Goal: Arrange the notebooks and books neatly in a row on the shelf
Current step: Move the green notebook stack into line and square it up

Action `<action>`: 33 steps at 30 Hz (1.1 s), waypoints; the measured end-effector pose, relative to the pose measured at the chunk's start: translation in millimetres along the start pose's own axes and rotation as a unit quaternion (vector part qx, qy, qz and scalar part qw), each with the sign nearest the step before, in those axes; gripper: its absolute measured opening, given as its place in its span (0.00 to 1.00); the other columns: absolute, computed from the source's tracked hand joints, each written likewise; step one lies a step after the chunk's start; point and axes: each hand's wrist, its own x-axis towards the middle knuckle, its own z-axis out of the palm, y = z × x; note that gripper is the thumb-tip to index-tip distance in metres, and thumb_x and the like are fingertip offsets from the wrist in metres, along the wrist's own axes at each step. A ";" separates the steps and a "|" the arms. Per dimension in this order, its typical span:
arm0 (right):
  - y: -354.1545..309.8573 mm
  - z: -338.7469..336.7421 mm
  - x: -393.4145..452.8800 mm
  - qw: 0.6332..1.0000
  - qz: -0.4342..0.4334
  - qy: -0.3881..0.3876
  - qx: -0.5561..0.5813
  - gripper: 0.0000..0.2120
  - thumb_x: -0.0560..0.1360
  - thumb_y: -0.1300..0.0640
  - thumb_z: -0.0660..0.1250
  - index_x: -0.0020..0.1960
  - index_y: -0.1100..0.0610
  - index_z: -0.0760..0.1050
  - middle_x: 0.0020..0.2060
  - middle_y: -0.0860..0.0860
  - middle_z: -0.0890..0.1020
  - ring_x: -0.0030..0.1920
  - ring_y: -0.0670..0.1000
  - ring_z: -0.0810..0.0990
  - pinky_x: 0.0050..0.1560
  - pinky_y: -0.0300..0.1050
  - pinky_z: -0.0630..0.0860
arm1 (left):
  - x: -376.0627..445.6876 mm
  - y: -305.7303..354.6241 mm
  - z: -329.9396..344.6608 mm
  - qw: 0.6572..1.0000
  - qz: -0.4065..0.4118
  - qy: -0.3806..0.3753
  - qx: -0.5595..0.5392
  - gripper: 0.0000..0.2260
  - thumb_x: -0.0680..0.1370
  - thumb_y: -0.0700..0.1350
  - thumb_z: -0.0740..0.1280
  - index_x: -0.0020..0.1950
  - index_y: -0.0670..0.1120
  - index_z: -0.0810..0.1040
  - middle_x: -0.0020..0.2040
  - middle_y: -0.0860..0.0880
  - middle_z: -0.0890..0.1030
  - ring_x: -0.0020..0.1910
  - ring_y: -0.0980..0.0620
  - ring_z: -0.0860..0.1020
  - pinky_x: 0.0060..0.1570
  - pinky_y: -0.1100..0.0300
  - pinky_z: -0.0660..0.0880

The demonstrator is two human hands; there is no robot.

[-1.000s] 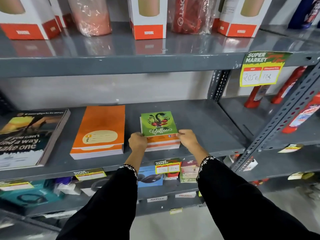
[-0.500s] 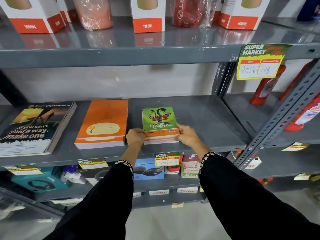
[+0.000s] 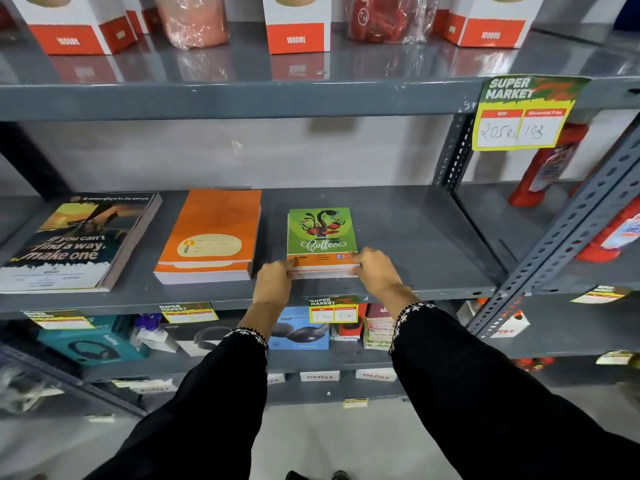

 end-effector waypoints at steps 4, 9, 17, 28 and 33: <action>0.0 -3.5 -0.2 1.000 -0.006 -0.005 -0.011 0.18 0.78 0.59 0.64 0.68 0.59 0.73 0.60 0.60 0.78 0.61 0.60 0.76 0.63 0.50 0.72 | -0.2 2.8 -0.9 0.999 0.011 0.016 0.030 0.13 0.81 0.39 0.59 0.63 0.43 0.77 0.56 0.37 0.82 0.54 0.38 0.80 0.61 0.49 0.76; 0.4 -3.5 0.2 1.000 -0.005 -0.010 -0.011 0.18 0.78 0.58 0.64 0.67 0.59 0.73 0.60 0.60 0.78 0.61 0.59 0.77 0.64 0.50 0.72 | -0.8 1.2 0.4 0.998 0.024 0.017 0.050 0.13 0.82 0.40 0.59 0.63 0.42 0.78 0.55 0.38 0.83 0.51 0.39 0.81 0.59 0.49 0.78; -1.5 -3.3 -4.7 1.000 -0.013 0.000 -0.026 0.19 0.79 0.56 0.62 0.69 0.58 0.71 0.60 0.58 0.78 0.60 0.58 0.77 0.63 0.50 0.74 | -2.0 -0.2 1.5 0.998 0.028 0.021 0.045 0.12 0.81 0.42 0.62 0.61 0.42 0.78 0.54 0.39 0.84 0.49 0.39 0.82 0.57 0.50 0.78; -5.3 -2.8 -6.8 0.998 -0.010 0.003 -0.057 0.15 0.79 0.58 0.61 0.64 0.60 0.75 0.57 0.59 0.80 0.57 0.59 0.79 0.58 0.50 0.76 | 1.2 0.1 -1.9 0.998 0.032 0.023 0.050 0.12 0.80 0.39 0.62 0.61 0.42 0.79 0.55 0.39 0.83 0.51 0.39 0.82 0.60 0.50 0.78; -6.7 -1.5 -8.5 0.998 -0.005 0.009 -0.057 0.14 0.79 0.59 0.60 0.63 0.61 0.75 0.57 0.60 0.80 0.56 0.60 0.80 0.56 0.50 0.76 | 4.7 0.2 -3.4 0.998 0.035 0.038 0.031 0.12 0.80 0.37 0.62 0.60 0.42 0.80 0.54 0.38 0.84 0.51 0.38 0.81 0.59 0.50 0.77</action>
